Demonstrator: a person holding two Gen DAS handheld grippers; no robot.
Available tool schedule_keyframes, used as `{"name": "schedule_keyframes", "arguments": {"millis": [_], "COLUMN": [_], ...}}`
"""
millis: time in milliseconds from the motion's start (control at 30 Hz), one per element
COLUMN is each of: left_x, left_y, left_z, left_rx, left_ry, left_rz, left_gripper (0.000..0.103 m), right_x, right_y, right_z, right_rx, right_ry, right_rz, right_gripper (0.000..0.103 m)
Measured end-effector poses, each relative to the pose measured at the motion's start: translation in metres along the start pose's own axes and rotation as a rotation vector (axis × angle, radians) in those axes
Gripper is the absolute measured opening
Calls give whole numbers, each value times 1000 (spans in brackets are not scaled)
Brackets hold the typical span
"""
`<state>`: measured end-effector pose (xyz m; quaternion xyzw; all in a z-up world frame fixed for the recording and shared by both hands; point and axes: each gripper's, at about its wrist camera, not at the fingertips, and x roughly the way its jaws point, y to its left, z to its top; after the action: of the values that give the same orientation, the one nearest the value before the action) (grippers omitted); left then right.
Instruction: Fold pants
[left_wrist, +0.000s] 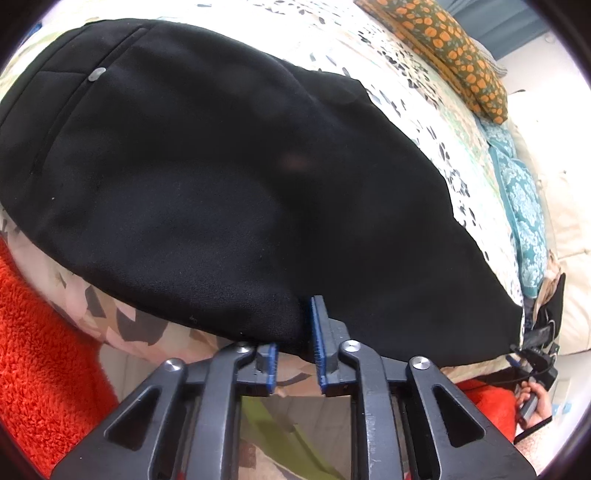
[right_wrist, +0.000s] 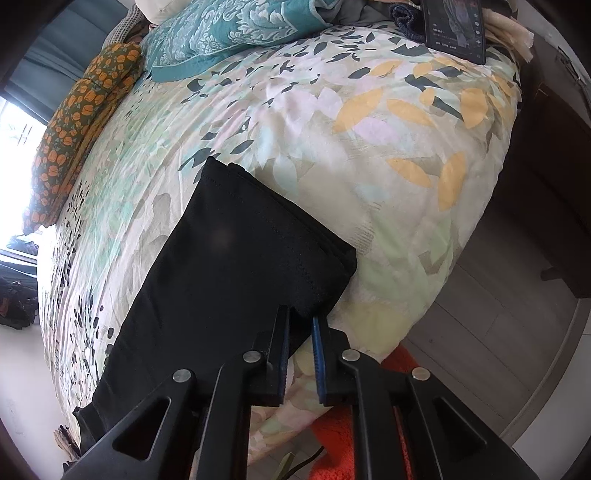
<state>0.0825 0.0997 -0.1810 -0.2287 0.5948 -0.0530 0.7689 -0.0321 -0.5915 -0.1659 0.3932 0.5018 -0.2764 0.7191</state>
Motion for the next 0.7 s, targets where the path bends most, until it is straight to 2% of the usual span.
{"name": "schedule_keyframes", "arguments": {"millis": [33,67,133,200,300,367,467,500,533,600,633,700], "left_x": [-2,-4,-12,-22,-39,-57,-86,-88,-84,-66,-55,-32], "left_y": [0,0,-1,-3,0,7,23,26,29,37,43,62], "left_z": [-1,-3,-7,-15,-27,-22,11,27,43,65,73,81], "left_rx": [0,4,13,24,41,29,21,37,72,124,152,166], "left_ry": [0,0,-1,-15,-31,-94,-243,-270,-261,-223,-208,-180], "left_rz": [-10,-11,-13,3,-5,-29,-4,14,33,128,215,461], "left_gripper": [29,34,58,69,69,69,69,72,74,74,74,74], "right_x": [-3,-10,-29,-51,-80,-87,-78,-70,-61,-39,-29,-4], "right_y": [1,3,6,11,34,60,117,141,166,216,238,274], "right_z": [-1,-3,-10,-20,-44,-63,-97,-111,-128,-165,-186,-231], "right_rx": [-4,-10,-36,-73,-186,-269,-404,-463,-534,-686,-758,-909], "right_ry": [-3,-30,-99,-177,-315,-352,-321,-294,-259,-169,-133,-62], "right_rz": [-9,-13,-51,-84,-91,-40,70,116,156,239,270,290], "right_gripper": [64,83,83,83,83,84,84,84,84,84,84,84]}}
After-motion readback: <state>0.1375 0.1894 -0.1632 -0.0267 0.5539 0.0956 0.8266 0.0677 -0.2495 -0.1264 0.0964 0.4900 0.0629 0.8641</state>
